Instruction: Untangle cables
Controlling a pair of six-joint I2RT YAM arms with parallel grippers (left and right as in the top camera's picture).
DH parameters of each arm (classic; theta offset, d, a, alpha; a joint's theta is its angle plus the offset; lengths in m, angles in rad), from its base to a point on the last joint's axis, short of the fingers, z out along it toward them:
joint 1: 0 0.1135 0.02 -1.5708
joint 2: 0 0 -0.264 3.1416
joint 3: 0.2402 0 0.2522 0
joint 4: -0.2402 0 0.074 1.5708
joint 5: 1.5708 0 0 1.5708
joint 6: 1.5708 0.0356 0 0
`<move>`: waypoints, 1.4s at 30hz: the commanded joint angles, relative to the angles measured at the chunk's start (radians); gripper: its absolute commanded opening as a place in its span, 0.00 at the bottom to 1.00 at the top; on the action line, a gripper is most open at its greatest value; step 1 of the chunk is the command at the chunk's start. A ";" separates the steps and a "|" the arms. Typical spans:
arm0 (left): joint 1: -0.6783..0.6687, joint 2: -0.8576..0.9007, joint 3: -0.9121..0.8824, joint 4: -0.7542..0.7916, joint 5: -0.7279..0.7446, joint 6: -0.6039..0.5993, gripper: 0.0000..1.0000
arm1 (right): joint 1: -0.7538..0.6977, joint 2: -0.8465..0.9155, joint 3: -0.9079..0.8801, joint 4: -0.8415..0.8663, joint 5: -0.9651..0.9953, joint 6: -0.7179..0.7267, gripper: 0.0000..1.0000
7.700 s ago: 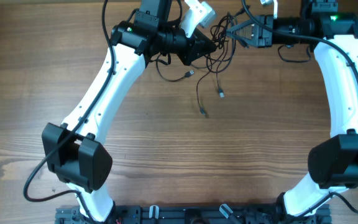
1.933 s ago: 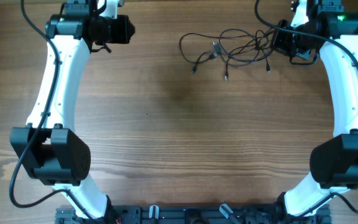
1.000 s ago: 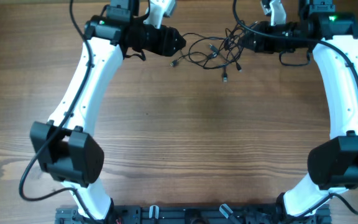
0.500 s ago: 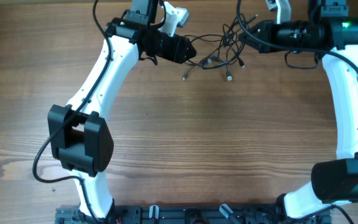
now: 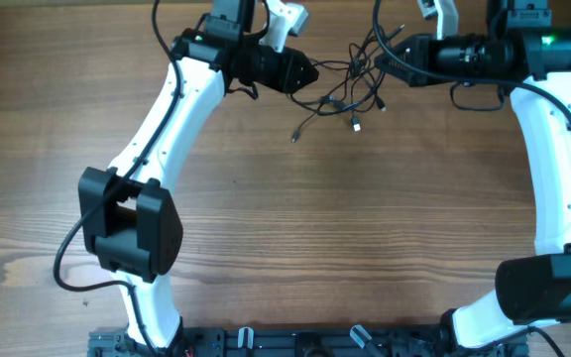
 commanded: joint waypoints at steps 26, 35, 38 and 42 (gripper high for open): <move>-0.029 -0.063 0.003 -0.056 -0.450 -0.039 0.04 | 0.000 -0.026 0.003 -0.031 0.640 0.293 0.05; 0.158 -0.169 0.003 -0.112 -0.465 -0.040 0.04 | -0.049 -0.026 0.003 -0.051 0.702 0.328 0.05; 0.220 -0.192 0.003 -0.123 -0.465 -0.040 0.04 | -0.072 -0.026 0.003 -0.064 0.718 0.347 0.05; 0.283 -0.212 0.003 -0.129 -0.465 -0.048 0.04 | -0.100 -0.026 0.003 -0.068 0.743 0.350 0.04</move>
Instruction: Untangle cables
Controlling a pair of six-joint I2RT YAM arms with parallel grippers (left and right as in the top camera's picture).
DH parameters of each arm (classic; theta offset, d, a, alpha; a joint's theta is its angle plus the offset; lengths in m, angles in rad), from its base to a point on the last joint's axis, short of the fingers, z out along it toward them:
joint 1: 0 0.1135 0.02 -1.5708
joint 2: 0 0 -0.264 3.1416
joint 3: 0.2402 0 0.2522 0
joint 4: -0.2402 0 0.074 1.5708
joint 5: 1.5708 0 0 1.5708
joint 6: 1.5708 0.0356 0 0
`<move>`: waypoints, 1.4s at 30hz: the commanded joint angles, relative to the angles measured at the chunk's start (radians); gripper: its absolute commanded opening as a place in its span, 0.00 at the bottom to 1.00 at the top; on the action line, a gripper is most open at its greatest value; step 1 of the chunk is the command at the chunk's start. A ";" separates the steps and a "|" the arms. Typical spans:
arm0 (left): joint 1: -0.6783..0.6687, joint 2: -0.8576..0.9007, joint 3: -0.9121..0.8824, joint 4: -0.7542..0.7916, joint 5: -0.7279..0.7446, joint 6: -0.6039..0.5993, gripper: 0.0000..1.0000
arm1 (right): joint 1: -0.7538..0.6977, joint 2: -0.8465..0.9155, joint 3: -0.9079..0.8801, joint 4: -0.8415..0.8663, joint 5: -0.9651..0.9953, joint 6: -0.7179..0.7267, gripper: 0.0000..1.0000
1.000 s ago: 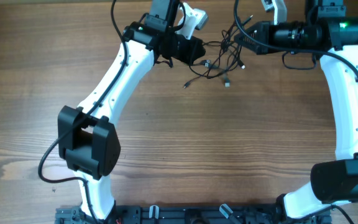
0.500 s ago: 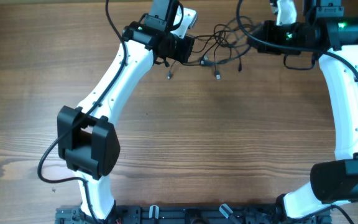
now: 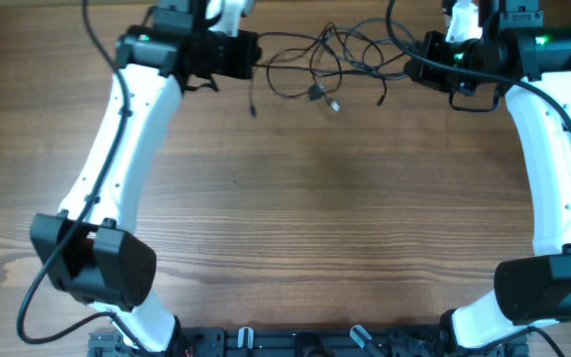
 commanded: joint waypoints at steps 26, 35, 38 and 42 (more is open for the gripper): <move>0.196 -0.089 0.003 -0.003 -0.166 -0.006 0.06 | -0.129 -0.026 -0.069 0.030 0.106 -0.048 0.05; 0.190 -0.089 0.003 0.000 -0.146 -0.006 0.06 | 0.077 -0.026 -0.068 0.042 0.016 -0.141 0.05; 0.190 -0.088 0.003 0.001 -0.143 -0.006 0.06 | 0.133 -0.027 -0.068 0.049 -0.023 -0.179 0.05; 0.190 -0.087 0.003 0.003 -0.143 -0.006 0.06 | 0.166 -0.027 -0.068 0.054 -0.048 -0.181 0.05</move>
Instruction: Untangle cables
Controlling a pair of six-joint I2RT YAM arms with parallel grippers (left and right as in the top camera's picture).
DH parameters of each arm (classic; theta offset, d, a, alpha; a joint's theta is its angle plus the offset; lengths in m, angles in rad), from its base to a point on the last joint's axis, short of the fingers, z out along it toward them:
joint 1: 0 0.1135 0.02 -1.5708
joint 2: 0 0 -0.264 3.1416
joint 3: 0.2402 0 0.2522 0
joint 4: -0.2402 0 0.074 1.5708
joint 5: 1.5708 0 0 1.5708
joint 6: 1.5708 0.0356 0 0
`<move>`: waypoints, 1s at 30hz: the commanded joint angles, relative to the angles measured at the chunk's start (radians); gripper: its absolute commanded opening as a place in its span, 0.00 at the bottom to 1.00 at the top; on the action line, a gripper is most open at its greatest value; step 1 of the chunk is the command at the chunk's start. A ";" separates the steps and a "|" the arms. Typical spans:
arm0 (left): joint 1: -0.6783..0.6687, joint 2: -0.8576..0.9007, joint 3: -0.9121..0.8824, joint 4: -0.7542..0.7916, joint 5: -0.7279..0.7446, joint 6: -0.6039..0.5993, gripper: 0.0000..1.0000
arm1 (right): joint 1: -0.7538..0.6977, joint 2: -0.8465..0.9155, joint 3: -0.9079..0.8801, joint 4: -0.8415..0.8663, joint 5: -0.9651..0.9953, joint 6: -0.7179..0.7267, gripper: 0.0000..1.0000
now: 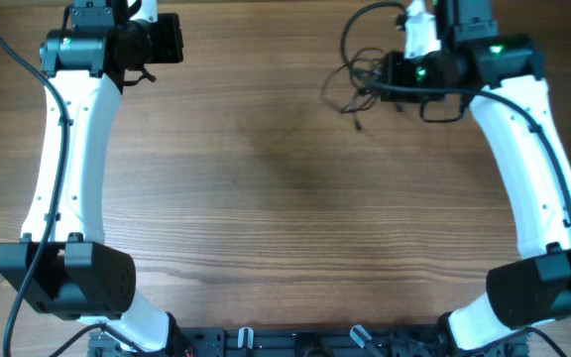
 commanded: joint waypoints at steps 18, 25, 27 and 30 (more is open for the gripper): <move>-0.005 -0.022 0.002 0.021 0.147 -0.002 0.07 | 0.043 -0.027 0.000 -0.064 -0.397 -0.376 0.05; -0.043 -0.019 0.002 0.021 0.209 -0.002 0.07 | 0.078 -0.027 0.000 -0.095 -0.369 -0.363 0.06; -0.072 -0.011 0.002 0.024 0.209 -0.002 0.08 | 0.079 -0.027 0.000 -0.098 -0.304 -0.317 0.12; -0.127 0.008 0.002 0.026 0.209 -0.001 0.09 | 0.078 -0.027 0.000 -0.098 -0.208 -0.275 0.15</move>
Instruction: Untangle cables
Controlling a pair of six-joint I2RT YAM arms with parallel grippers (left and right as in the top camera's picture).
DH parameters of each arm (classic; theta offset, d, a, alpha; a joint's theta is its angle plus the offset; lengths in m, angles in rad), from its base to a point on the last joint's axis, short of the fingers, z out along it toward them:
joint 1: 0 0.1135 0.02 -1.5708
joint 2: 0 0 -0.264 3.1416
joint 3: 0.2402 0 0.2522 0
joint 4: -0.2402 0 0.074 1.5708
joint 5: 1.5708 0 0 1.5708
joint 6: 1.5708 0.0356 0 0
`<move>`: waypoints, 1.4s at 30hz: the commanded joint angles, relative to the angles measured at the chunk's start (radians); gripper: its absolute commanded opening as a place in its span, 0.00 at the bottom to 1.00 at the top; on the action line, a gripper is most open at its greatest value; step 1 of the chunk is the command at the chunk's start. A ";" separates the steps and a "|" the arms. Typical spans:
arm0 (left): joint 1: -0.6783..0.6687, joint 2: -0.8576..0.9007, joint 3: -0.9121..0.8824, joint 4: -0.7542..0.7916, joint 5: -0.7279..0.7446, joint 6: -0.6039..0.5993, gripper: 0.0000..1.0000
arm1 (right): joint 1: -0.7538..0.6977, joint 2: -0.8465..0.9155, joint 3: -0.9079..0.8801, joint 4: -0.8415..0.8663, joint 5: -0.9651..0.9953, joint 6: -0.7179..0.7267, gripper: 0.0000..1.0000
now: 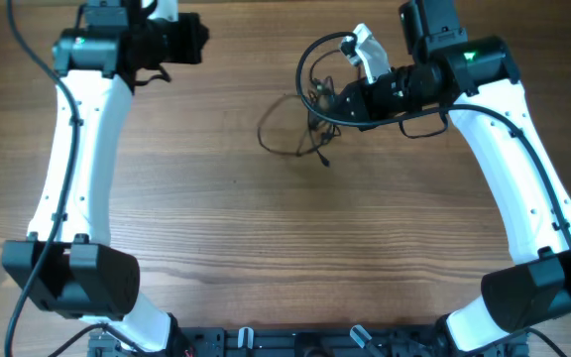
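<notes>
A tangle of thin black cables [312, 107] lies at the back of the wooden table, right of centre. One loop [274, 139] trails out to the left on the wood. A big arc of cable rises toward the white part of the right wrist. My right gripper [343, 100] sits at the tangle's right side, apparently shut on the cables, its fingertips hidden among the strands. My left gripper [196, 42] is at the back left, well apart from the tangle. No cable shows at it, and its jaws are too dark to read.
The wooden table [285, 248] fills the view. Both arm bases and a black rail [285, 342] stand along the front edge. The left arm's own black cable hangs off its links.
My right gripper has moved left and toward the table's middle, with the tangle along with it. A cable loop now trails out to the left. The left gripper has shifted slightly right.
Both grippers were first close together at the tangle at the back centre. Then they stood apart with cables stretched between them. Later the left gripper was far left with no cable showing and the tangle was bunched at the right gripper, which now holds it nearer the centre.
</notes>
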 commanded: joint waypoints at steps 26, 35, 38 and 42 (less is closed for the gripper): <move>-0.198 0.148 0.002 0.020 0.092 0.033 0.09 | -0.192 -0.026 -0.001 0.022 0.653 0.483 0.68; -0.222 0.148 0.002 -0.001 0.177 0.073 0.10 | -0.229 -0.026 -0.023 -0.071 0.634 0.473 0.69; -0.239 0.148 0.002 -0.006 0.179 0.085 0.10 | -0.229 -0.026 -0.092 -0.069 0.634 0.505 0.69; -0.241 0.148 0.002 0.009 0.157 0.083 0.10 | -0.228 -0.026 -0.209 -0.022 0.629 0.519 0.68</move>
